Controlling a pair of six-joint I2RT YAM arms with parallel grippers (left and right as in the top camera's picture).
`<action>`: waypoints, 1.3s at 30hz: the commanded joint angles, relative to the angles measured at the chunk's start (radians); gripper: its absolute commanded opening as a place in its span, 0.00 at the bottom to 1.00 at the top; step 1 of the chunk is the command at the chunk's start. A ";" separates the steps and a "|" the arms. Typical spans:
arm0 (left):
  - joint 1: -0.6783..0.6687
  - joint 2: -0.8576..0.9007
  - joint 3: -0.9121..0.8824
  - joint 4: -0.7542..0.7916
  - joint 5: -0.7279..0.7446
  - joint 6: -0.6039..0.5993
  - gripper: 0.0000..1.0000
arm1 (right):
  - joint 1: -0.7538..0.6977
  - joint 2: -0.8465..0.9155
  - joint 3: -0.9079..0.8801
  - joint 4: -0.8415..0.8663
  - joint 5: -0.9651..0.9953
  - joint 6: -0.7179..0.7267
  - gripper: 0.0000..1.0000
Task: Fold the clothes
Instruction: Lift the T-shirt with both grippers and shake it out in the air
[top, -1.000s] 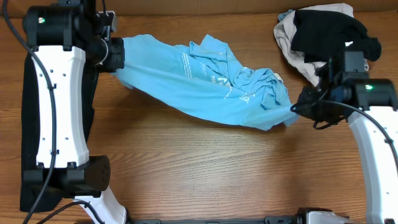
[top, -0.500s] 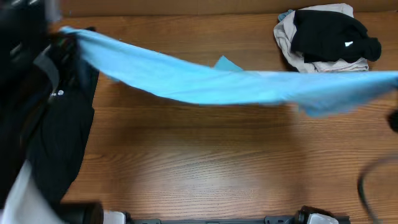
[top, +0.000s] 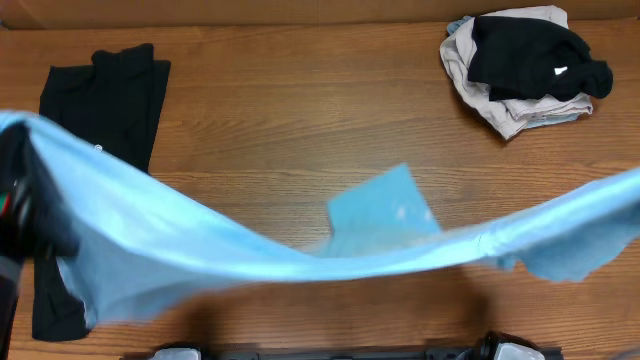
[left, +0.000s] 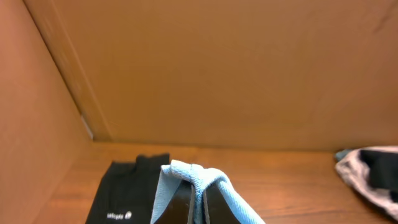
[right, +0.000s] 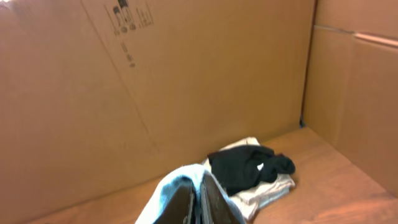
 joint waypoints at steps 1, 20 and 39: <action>0.008 0.154 -0.039 0.029 -0.060 -0.007 0.04 | -0.007 0.135 -0.041 0.073 -0.074 -0.039 0.04; 0.059 0.602 -0.033 0.755 -0.039 0.032 0.04 | 0.051 0.602 -0.009 0.880 -0.269 0.066 0.04; 0.079 0.700 -0.044 0.182 0.020 0.026 0.04 | 0.068 0.632 -0.277 0.528 -0.336 -0.074 0.04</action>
